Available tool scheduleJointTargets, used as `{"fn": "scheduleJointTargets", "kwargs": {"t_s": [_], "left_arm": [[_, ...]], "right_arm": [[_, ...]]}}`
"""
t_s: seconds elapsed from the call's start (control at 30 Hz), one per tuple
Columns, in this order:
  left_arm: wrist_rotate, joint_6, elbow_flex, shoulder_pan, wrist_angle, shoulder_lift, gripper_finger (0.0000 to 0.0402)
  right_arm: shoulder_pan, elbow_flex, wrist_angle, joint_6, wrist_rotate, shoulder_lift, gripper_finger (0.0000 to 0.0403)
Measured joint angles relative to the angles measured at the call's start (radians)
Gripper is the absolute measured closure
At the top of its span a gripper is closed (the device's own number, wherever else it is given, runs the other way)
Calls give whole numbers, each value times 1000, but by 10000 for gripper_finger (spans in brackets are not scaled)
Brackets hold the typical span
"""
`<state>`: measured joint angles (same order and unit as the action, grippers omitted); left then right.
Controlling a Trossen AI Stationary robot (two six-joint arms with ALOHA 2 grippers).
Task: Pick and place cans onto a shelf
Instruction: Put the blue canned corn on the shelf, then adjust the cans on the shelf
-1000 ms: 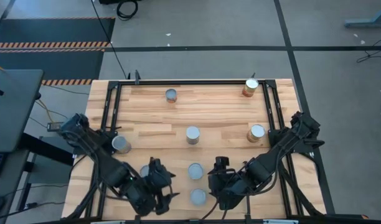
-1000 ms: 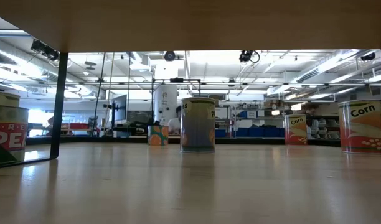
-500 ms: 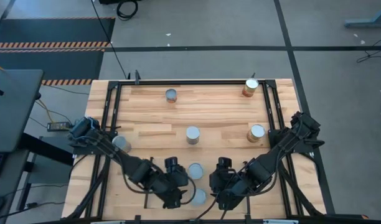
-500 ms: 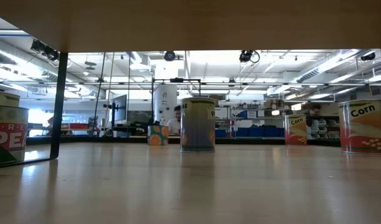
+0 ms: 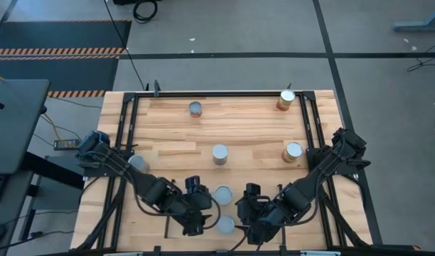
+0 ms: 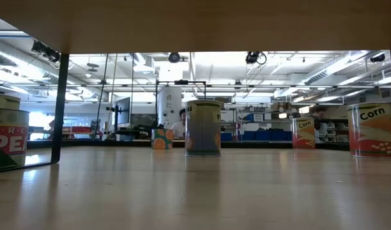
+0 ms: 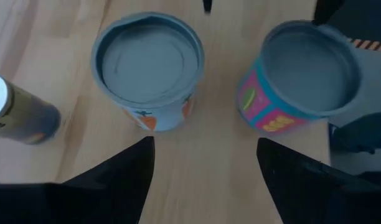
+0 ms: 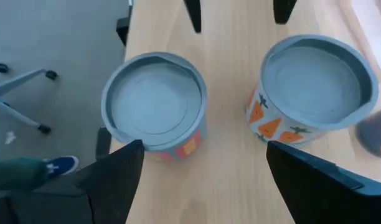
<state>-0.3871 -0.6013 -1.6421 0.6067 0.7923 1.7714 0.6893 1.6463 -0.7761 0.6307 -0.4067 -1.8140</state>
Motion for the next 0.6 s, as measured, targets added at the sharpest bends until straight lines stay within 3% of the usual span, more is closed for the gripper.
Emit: {"fn": "scheduleJointTargets", "kwargs": {"t_s": [0.1, 0.4, 0.6], "left_arm": [[-3, -39, 0, 14, 20, -21, 116], [-7, -93, -1, 39, 20, -33, 116], [-8, -119, -1, 42, 21, -33, 116]], "right_arm": [[-3, -21, 13, 14, 19, 4, 51], [-18, -28, 67, 18, -69, -2, 50], [-25, -28, 49, -3, 8, 8, 50]]}}
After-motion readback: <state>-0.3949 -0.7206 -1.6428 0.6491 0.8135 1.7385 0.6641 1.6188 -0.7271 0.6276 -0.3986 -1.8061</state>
